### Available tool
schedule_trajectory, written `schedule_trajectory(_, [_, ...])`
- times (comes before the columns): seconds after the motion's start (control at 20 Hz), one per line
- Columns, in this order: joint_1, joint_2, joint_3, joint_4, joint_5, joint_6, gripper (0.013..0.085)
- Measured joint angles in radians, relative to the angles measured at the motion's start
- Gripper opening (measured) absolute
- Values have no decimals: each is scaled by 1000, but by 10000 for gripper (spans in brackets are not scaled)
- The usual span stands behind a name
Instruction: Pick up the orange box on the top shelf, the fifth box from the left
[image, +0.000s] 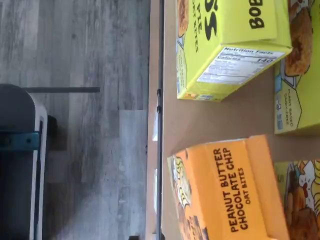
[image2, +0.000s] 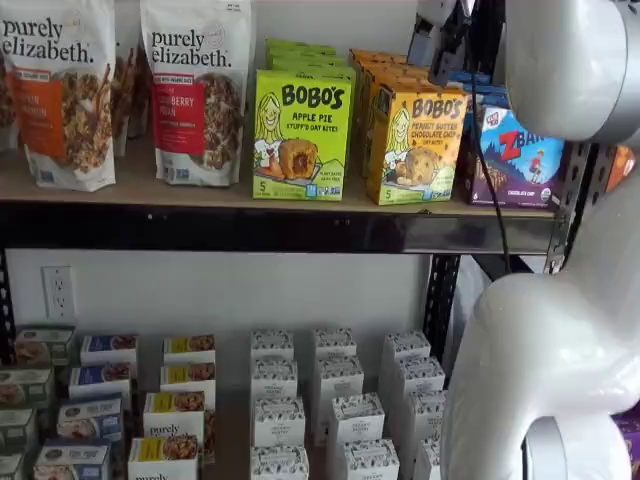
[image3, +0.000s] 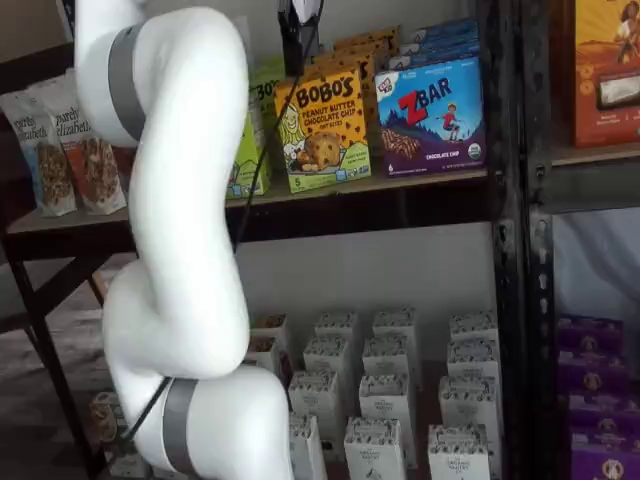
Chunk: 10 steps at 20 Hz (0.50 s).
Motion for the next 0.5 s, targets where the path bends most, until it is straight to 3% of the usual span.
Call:
schedule_trajectory(0.15, [21, -34, 53, -29, -51, 7, 850])
schedule_trajectory(0.5, [49, -58, 98, -48, -83, 26, 850])
